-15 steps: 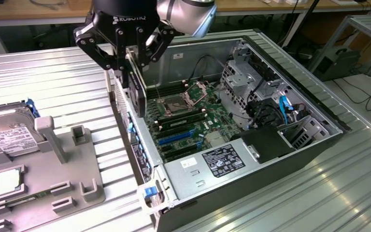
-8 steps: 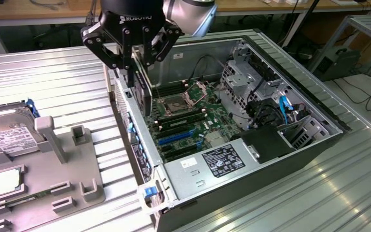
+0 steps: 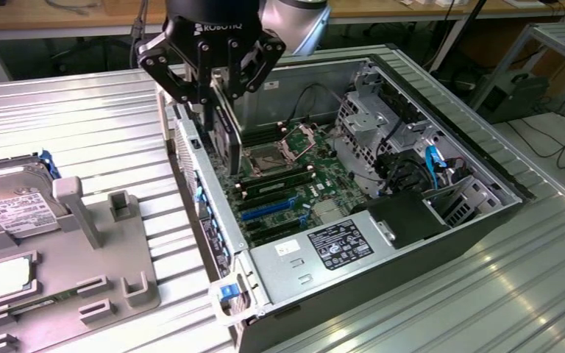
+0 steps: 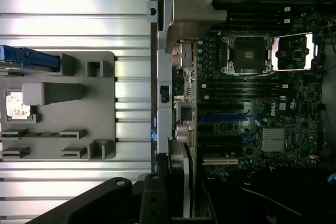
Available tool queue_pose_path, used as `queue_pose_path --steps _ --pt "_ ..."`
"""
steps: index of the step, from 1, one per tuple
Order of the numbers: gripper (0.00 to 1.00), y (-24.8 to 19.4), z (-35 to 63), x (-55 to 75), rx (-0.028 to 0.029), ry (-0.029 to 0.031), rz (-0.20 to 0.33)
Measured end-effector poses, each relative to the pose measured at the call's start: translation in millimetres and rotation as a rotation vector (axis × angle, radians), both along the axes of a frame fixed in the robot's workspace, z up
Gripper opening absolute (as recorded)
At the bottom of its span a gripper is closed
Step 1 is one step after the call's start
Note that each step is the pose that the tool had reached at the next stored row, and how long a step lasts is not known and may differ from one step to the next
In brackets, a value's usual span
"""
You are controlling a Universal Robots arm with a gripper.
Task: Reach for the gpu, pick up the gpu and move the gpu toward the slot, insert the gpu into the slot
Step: 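Pick up the gpu and move the gpu toward the slot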
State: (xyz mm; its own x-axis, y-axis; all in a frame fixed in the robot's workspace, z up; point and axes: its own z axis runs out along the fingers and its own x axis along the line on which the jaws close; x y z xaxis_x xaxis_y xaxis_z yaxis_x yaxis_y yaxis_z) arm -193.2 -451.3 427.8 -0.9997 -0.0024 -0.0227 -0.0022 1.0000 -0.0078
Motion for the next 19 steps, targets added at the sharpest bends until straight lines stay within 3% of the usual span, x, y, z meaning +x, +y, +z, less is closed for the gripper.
queue_pose_path --steps 19 --pt "0.28 0.0 -0.1 19.8 0.0000 0.0000 0.000"
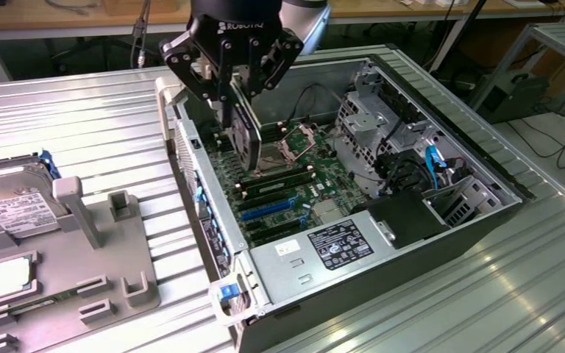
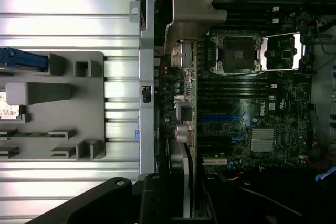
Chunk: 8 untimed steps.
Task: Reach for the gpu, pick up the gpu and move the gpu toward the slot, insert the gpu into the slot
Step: 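Pick up the gpu and move the gpu toward the slot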
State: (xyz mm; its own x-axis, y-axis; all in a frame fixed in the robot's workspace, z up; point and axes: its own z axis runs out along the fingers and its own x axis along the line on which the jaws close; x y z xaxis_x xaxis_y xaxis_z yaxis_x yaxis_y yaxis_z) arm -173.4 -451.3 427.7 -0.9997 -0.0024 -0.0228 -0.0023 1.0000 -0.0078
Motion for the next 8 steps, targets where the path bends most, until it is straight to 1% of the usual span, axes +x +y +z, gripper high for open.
queue_pose_path --steps 8 --pt "0.28 0.0 -0.1 7.5 0.0000 0.0000 0.000"
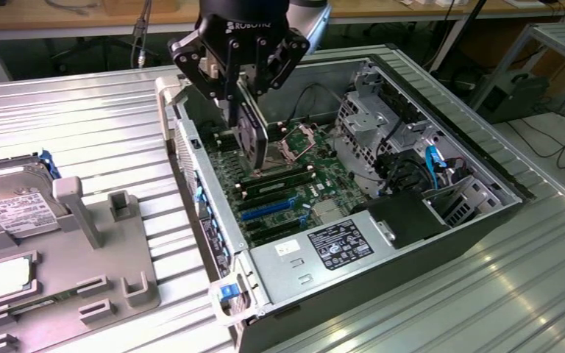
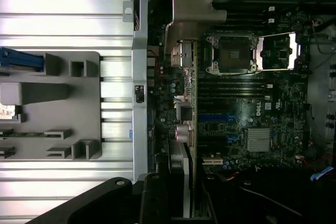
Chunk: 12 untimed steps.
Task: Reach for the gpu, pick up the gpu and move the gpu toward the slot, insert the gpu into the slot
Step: 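Pick up the gpu and move the gpu toward the slot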
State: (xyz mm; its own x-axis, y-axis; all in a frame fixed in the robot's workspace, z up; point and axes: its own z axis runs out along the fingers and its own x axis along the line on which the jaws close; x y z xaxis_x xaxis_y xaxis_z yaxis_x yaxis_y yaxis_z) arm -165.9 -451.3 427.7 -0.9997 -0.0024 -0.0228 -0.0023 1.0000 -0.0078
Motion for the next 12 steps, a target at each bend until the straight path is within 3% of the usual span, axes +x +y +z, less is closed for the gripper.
queue_pose_path --steps 12 --pt "0.28 0.0 0.0 11.7 0.0000 0.0000 0.000"
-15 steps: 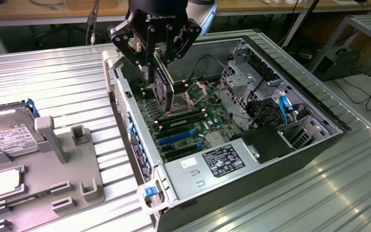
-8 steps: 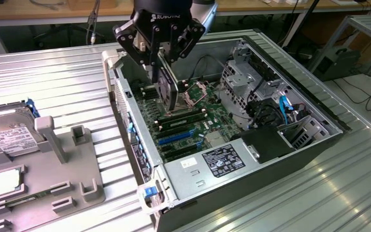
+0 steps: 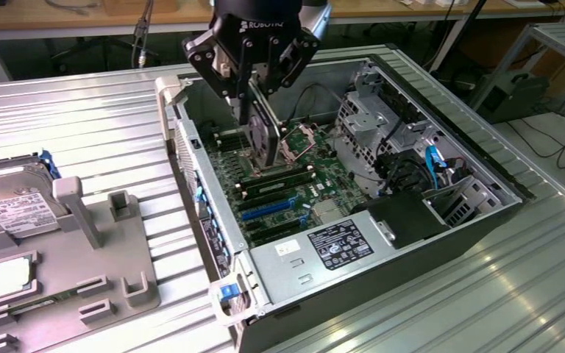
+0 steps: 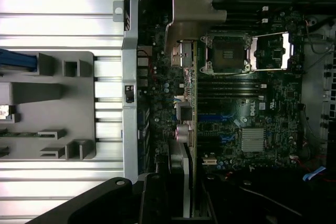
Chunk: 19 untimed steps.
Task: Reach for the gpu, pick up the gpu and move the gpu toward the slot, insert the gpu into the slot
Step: 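Pick up the gpu and move the gpu toward the slot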
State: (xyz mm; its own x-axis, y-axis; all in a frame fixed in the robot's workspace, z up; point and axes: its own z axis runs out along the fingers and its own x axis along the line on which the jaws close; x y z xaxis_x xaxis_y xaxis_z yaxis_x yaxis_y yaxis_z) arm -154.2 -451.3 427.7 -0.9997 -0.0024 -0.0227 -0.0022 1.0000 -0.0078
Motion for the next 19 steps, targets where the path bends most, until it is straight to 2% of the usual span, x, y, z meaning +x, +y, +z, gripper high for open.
queue_pose_path --steps 19 --pt "0.28 0.0 0.0 20.0 0.0000 0.0000 0.000"
